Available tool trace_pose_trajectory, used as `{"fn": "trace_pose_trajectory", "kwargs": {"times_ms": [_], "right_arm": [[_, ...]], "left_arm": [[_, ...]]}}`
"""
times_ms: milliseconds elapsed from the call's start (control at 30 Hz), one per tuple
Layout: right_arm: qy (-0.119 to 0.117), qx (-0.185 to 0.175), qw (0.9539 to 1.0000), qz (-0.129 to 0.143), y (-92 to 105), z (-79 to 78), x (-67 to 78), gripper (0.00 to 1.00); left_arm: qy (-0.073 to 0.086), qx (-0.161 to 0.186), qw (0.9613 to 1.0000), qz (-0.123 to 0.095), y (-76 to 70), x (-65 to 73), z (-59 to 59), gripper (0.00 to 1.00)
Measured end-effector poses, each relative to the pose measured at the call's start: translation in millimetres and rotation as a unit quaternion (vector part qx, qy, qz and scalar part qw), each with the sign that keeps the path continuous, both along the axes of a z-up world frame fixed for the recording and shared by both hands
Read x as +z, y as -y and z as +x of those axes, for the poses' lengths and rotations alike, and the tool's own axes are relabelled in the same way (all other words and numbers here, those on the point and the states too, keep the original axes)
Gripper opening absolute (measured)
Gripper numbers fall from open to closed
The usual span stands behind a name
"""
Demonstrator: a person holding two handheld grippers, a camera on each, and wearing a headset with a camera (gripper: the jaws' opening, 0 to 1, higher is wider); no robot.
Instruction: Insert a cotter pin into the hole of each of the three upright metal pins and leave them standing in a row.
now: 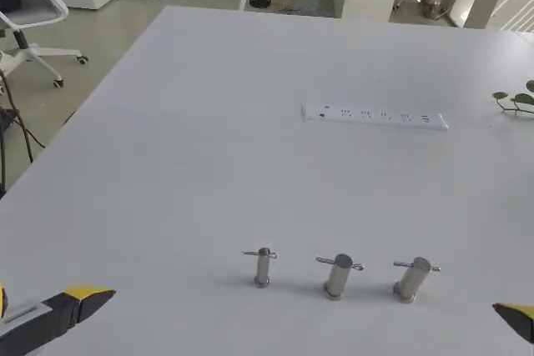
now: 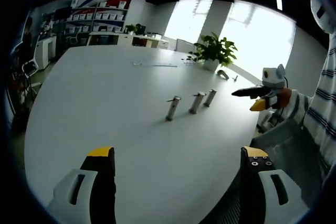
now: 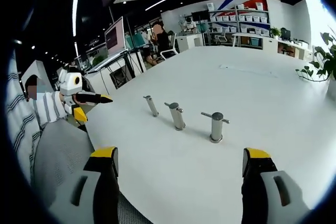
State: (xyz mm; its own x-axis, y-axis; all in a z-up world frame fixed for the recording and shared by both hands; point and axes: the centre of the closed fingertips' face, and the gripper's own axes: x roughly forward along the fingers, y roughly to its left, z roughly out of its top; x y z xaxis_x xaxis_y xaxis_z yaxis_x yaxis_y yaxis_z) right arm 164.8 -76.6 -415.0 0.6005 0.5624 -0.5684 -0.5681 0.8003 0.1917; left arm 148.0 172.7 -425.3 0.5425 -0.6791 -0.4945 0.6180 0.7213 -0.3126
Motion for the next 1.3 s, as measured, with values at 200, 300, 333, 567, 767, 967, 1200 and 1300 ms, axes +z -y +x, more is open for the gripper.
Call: {"fn": "trace_pose_trajectory", "kwargs": {"times_ms": [200, 300, 333, 567, 767, 967, 1200, 1300], "right_arm": [[-0.007, -0.005, 1.0000, 0.000, -0.6, -0.4, -2.5, 0.98], [-0.005, -0.006, 1.0000, -0.003, 1.0, -0.1, -2.0, 0.98], [-0.003, -0.007, 1.0000, -0.003, 1.9, 0.3, -1.1, 0.98], [-0.001, -0.013, 0.9996, -0.026, 9.9, 0.4, -2.6, 0.97], [-0.003, -0.026, 0.9995, -0.017, 16.2, 1.8, -0.4, 0.97], [-0.003, -0.033, 0.9993, -0.016, 20.7, 2.1, 3.6, 0.95], [-0.005, -0.029, 0.9995, -0.007, 19.8, -0.9, 4.4, 0.89], [-0.005, -0.031, 0.9995, -0.004, 19.8, -0.8, 3.2, 0.87]], "left_arm": [[0.002, 0.007, 1.0000, 0.000, -2.3, 1.7, 3.5, 0.99], [0.004, 0.006, 1.0000, 0.001, -2.6, 3.0, 5.5, 0.99], [0.005, 0.005, 1.0000, 0.001, -2.8, 3.5, 6.1, 0.99], [0.004, -0.001, 1.0000, 0.008, -2.9, 4.2, 6.7, 0.99], [-0.001, -0.008, 0.9997, 0.023, -3.7, 0.8, 3.5, 0.98], [-0.003, -0.012, 0.9998, 0.016, -1.8, 3.6, 1.3, 0.98], [-0.003, -0.018, 0.9996, 0.023, -3.0, 3.9, -1.0, 0.95], [-0.004, -0.019, 0.9995, 0.024, -4.3, 3.9, -1.4, 0.94]]}}
